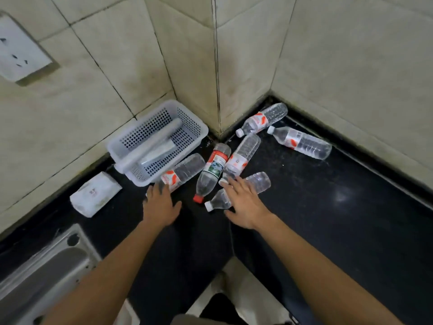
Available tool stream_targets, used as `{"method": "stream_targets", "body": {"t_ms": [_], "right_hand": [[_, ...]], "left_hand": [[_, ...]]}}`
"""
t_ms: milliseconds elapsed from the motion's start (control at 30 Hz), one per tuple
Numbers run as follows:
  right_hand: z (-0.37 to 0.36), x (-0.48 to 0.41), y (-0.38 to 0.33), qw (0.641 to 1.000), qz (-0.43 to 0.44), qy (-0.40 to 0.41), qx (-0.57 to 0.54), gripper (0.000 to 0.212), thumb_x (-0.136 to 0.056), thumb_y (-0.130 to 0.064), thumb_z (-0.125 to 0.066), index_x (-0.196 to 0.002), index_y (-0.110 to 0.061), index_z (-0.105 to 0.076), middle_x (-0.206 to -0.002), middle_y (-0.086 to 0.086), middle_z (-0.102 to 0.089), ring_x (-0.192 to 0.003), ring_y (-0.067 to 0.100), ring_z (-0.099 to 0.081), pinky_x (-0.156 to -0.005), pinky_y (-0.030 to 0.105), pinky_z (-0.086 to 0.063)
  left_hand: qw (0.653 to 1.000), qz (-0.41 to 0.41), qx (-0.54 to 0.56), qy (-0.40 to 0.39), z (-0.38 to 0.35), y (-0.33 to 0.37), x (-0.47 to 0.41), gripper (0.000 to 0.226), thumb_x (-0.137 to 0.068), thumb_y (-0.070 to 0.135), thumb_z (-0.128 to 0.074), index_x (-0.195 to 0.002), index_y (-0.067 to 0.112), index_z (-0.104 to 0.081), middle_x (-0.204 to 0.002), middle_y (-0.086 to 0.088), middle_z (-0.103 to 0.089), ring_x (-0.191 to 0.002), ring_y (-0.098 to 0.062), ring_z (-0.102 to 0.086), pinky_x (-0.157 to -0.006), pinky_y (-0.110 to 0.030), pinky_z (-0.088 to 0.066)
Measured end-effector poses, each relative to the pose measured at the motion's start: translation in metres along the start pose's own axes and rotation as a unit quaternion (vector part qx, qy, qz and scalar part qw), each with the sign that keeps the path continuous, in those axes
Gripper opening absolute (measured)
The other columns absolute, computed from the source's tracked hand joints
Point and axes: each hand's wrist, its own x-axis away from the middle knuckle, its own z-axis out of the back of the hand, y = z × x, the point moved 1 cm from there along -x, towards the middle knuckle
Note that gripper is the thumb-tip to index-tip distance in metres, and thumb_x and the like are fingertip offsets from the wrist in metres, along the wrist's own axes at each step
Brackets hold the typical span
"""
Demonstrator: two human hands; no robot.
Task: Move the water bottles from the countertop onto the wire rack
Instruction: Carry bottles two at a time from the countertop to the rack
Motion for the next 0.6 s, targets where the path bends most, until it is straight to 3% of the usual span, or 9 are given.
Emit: {"method": "stream_targets", "body": {"t_ms": [133, 233, 333, 433, 600], "right_hand": [[-0.025, -0.032, -0.009, 0.996, -0.031, -0.067, 0.047, 0.093, -0.097, -0.028, -0.06, -0.162, -0.018, 0.005, -0.17, 0.009, 0.012, -0.156, 0.031, 0.015, -0.125, 0.055, 0.002], [-0.045, -0.039, -0.003, 0.988, -0.051, -0.064, 0.132, 0.094, -0.098, -0.03, -0.06, -0.161, -0.017, 0.008, -0.171, 0.009, 0.01, -0.157, 0.032, 0.008, -0.124, 0.052, -0.001], [-0.052, -0.044, -0.003, 0.987, -0.056, -0.036, 0.145, 0.077, -0.105, -0.027, -0.047, -0.162, -0.019, 0.003, -0.171, 0.009, 0.005, -0.157, 0.033, 0.002, -0.124, 0.052, -0.002], [-0.055, -0.048, -0.003, 0.984, -0.054, -0.039, 0.168, 0.069, -0.106, -0.023, -0.041, -0.162, -0.02, -0.001, -0.171, 0.011, 0.005, -0.157, 0.034, 0.002, -0.124, 0.053, -0.006], [-0.063, -0.04, 0.001, 0.982, -0.06, -0.022, 0.177, 0.066, -0.104, -0.022, -0.045, -0.16, -0.018, -0.011, -0.17, 0.013, -0.004, -0.156, 0.036, -0.008, -0.122, 0.053, -0.016]], "left_hand": [[1.0, 0.003, 0.007, -0.013, -0.016, -0.024, -0.026, 0.093, -0.086, 0.045, -0.068, -0.155, 0.009, -0.017, -0.158, -0.02, -0.025, -0.145, -0.041, -0.022, -0.111, -0.061, -0.034], [0.999, 0.011, -0.011, -0.046, -0.03, -0.035, -0.038, 0.106, -0.086, 0.045, -0.068, -0.159, 0.017, 0.004, -0.157, -0.025, -0.017, -0.144, -0.044, -0.021, -0.113, -0.062, -0.03], [0.999, 0.02, 0.021, -0.045, -0.042, -0.037, -0.044, 0.106, -0.089, 0.038, -0.068, -0.158, 0.027, 0.013, -0.145, -0.026, -0.026, -0.132, -0.045, -0.036, -0.109, -0.059, -0.035], [0.998, 0.022, 0.055, -0.032, -0.05, -0.034, -0.044, 0.097, -0.096, 0.029, -0.06, -0.157, 0.033, 0.015, -0.139, -0.029, -0.037, -0.123, -0.046, -0.042, -0.102, -0.056, -0.039], [0.996, -0.006, 0.087, -0.014, -0.06, -0.015, -0.021, 0.083, -0.099, 0.026, -0.054, -0.159, 0.029, 0.003, -0.118, -0.025, -0.057, -0.104, -0.037, -0.058, -0.083, -0.049, -0.05]]}}
